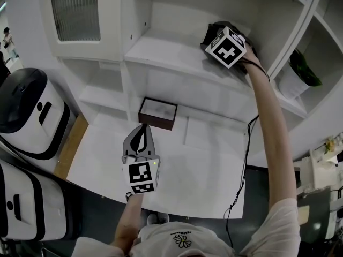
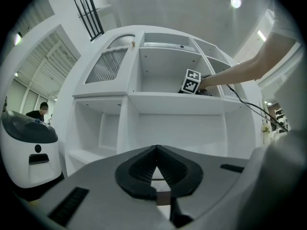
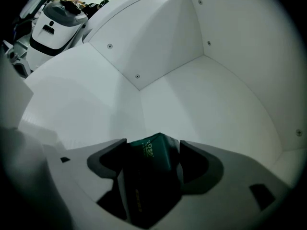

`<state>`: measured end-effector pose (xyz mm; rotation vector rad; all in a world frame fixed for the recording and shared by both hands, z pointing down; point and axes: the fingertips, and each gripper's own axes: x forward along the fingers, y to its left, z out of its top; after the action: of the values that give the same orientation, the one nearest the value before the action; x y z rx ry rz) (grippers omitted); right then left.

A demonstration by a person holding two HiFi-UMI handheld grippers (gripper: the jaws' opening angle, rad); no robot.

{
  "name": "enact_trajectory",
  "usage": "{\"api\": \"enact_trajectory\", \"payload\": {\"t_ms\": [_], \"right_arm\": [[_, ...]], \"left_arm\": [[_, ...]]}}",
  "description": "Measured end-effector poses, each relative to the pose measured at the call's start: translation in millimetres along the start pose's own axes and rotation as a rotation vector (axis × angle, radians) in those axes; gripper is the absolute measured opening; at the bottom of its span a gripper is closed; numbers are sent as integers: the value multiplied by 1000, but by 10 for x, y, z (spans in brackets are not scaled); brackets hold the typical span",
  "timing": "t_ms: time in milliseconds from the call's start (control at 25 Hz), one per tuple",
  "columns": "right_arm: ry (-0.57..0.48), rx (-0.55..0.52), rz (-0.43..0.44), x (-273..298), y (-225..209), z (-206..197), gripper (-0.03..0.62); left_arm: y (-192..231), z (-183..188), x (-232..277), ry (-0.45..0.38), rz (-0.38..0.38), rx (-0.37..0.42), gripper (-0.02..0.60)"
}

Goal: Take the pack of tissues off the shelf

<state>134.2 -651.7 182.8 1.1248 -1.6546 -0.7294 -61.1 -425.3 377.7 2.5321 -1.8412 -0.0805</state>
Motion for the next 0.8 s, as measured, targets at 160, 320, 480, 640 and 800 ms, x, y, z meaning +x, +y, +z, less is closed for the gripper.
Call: {"api": "enact_trajectory", "payload": {"t_ms": [160, 320, 480, 640, 800], "right_arm": [[22, -11, 20, 19, 29, -3, 332], [26, -34, 11, 10, 37, -6, 319], [21, -47, 5, 12, 38, 0, 314], [21, -49, 5, -3, 38, -5, 314], [15, -43, -10, -19, 21, 6, 313]], "left_arm": [[-29, -14, -3, 3, -5, 1, -2], [-68, 4, -9, 2, -16, 4, -2], [-61, 21, -21, 1, -14, 9, -2], [-31, 45, -45, -2, -5, 17, -1], [-15, 73, -64, -6, 1, 21, -2]]}}
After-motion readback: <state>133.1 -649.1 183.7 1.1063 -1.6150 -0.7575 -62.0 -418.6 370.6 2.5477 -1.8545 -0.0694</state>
